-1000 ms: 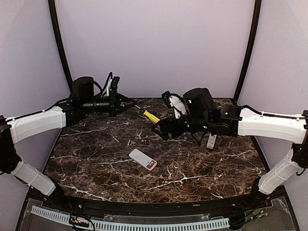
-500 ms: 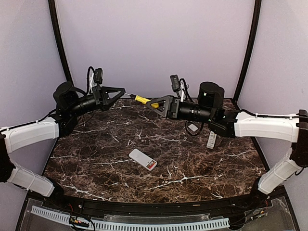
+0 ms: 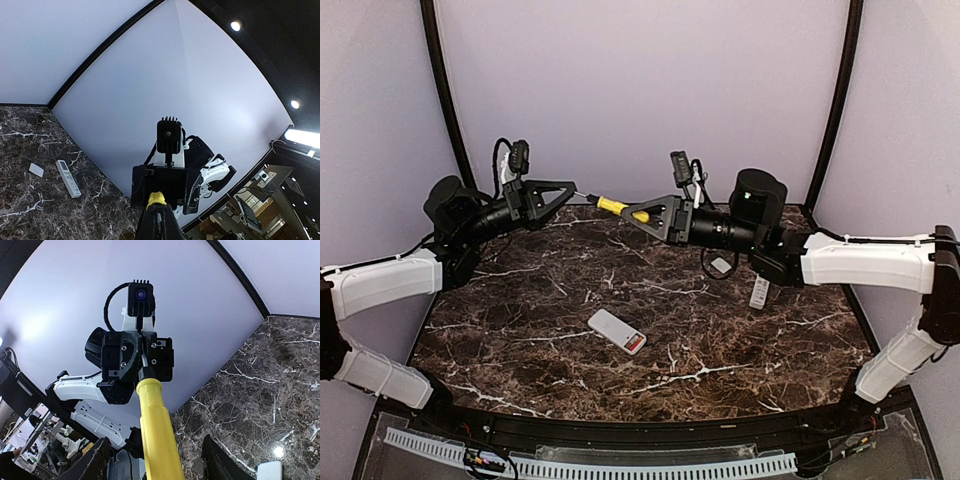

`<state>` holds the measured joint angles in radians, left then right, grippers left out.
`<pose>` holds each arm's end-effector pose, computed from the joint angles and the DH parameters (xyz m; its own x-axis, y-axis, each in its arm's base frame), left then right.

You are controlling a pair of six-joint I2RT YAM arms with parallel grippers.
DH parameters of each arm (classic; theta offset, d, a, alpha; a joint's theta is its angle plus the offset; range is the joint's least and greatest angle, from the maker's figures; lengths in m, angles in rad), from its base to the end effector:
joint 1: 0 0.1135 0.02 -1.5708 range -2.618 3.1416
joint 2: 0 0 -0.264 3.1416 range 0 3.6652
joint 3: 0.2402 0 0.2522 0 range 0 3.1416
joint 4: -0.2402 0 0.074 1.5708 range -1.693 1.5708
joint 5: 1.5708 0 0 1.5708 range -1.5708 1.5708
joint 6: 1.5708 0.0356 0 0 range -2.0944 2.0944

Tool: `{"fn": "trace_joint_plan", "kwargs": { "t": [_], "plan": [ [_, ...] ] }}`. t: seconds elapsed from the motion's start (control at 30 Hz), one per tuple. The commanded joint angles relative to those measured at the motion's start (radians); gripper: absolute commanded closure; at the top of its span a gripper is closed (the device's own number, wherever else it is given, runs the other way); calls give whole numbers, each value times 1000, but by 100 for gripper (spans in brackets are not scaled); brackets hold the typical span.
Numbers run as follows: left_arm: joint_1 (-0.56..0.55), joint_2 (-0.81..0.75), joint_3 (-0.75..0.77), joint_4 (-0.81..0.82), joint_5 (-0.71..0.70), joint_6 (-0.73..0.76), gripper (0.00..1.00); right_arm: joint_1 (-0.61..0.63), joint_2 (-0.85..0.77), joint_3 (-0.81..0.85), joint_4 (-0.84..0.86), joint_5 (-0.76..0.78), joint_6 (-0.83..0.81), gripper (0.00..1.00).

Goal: Unload the batteries from the remote control
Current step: Pass from the left arm to the right

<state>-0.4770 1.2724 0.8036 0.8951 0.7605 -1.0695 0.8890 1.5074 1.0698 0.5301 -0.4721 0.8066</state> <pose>0.2365 -0.1498 0.3499 -0.6041 -0.4030 -0.6875 0.7499 0.0043 -0.6615 0.2117 0.2865 0.3373 -0.6650 0.2010 -0.7193 -0.7180 0.0933 0.6898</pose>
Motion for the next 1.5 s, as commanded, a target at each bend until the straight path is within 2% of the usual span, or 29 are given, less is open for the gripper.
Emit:
{"fn": "trace_joint_plan", "kwargs": {
  "t": [0.0, 0.2, 0.67, 1.07, 1.1, 1.17, 1.2, 1.23, 1.27, 1.33, 1.43, 1.47],
  "plan": [
    [-3, -24, -10, -1, 17, 32, 100, -2, 12, 39, 44, -17, 2, 42],
    [-4, -39, -7, -49, 11, 72, 100, -1, 21, 53, 33, -27, -2, 50],
    [-5, -24, -6, -34, 14, 66, 100, 1, 40, 73, 19, -40, -3, 62],
    [-6, -11, -7, -55, 28, 84, 100, 7, 32, 73, -13, -7, -34, 92],
    [-7, -10, -6, -84, 29, 102, 97, 8, 26, 73, -22, 2, -41, 94],
    [-8, -16, 2, -163, 27, 155, 79, 8, 13, 66, -33, 27, -51, 100],
    [-8, -20, 11, -198, 14, 179, 62, 8, 3, 61, -43, 42, -59, 100],
    [-8, -32, 17, -289, 6, 235, 52, 8, -7, 56, -55, 58, -70, 100],
    [-7, -38, 33, -336, -11, 269, 37, 7, -19, 53, -77, 76, -79, 100],
    [-8, -56, 69, -511, -39, 394, 24, 6, -44, 55, -148, 128, -123, 100],
    [-8, -55, 122, -788, -77, 638, 19, -13, -86, 52, -264, 211, -176, 100],
    [-8, -48, 145, -831, -89, 686, 18, -23, -98, 45, -294, 230, -191, 100]
  ]
}}
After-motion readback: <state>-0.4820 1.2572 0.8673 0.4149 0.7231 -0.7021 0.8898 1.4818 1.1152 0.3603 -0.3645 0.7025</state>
